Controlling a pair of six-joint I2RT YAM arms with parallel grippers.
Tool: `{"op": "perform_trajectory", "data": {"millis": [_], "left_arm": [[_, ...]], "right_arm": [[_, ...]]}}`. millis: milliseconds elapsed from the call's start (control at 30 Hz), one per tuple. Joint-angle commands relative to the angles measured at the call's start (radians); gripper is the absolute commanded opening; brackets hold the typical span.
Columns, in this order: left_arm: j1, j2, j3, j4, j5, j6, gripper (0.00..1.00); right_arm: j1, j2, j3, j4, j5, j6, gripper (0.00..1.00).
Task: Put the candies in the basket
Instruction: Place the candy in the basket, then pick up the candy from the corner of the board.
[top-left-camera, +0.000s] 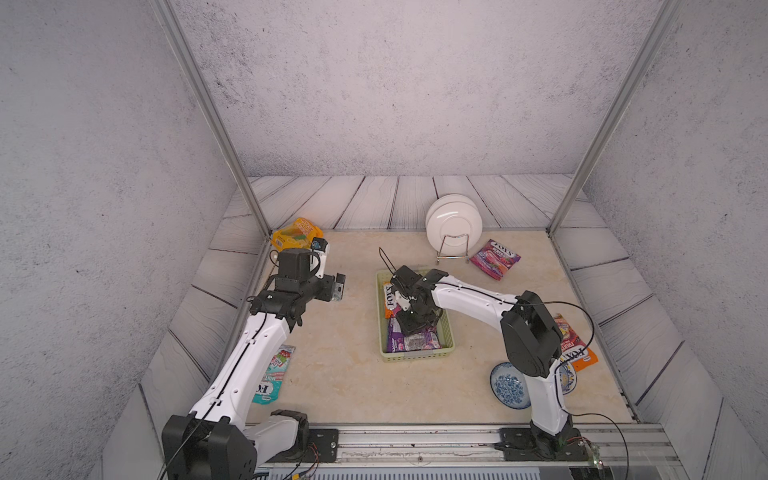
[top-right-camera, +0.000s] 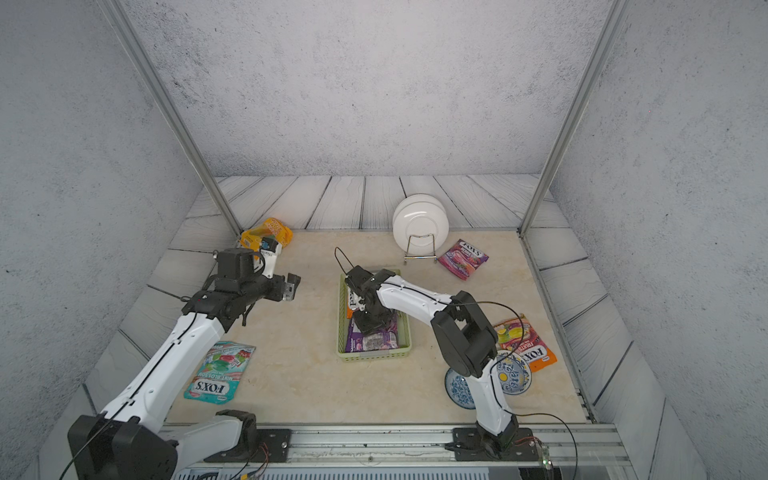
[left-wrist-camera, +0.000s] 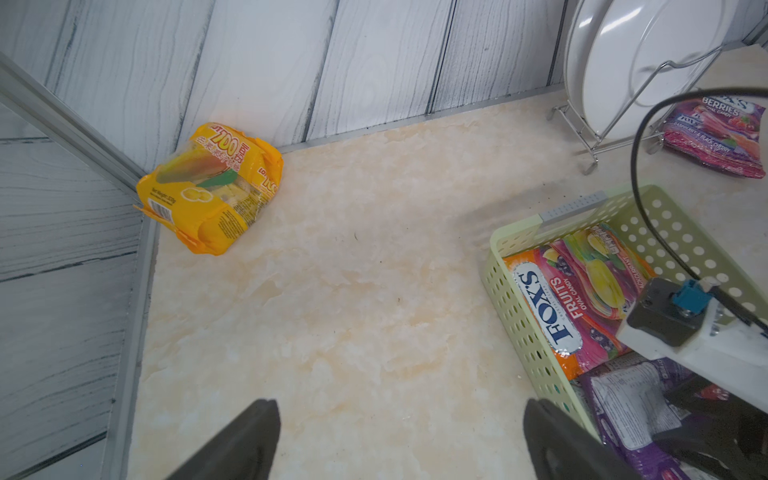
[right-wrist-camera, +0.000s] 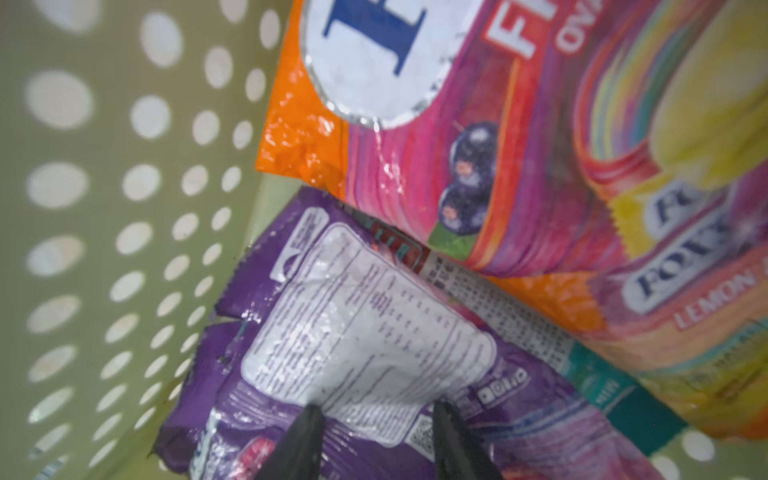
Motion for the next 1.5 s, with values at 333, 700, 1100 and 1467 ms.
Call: {"op": "perform_trajectory", "data": {"millis": [333,700,1100,1467], "left_arm": [[0.01,-0.025,0.078,-0.221,-0.082,0.088,0.99],[0.007,-0.031,0.05,-0.38,-0.143,0.225,1.0],[0.006,0.047,0.006,-0.548,-0.359,0.257,0.99],[0.031,0.117,-0.121,-0.548,-0.519,0.291,0.97]], "right_arm": [[0.009,-0.25,-0.029,-0.064,0.117,-0.038,0.57],[0.007,-0.528,-0.168,-0.057,0.327,-0.093,0.78],[-0.051,-0.806,-0.351,-0.008,0.551,-0.182,0.99],[-0.126,-1.015,-0.599,0.168,0.689,-0.302,1.0]]}}
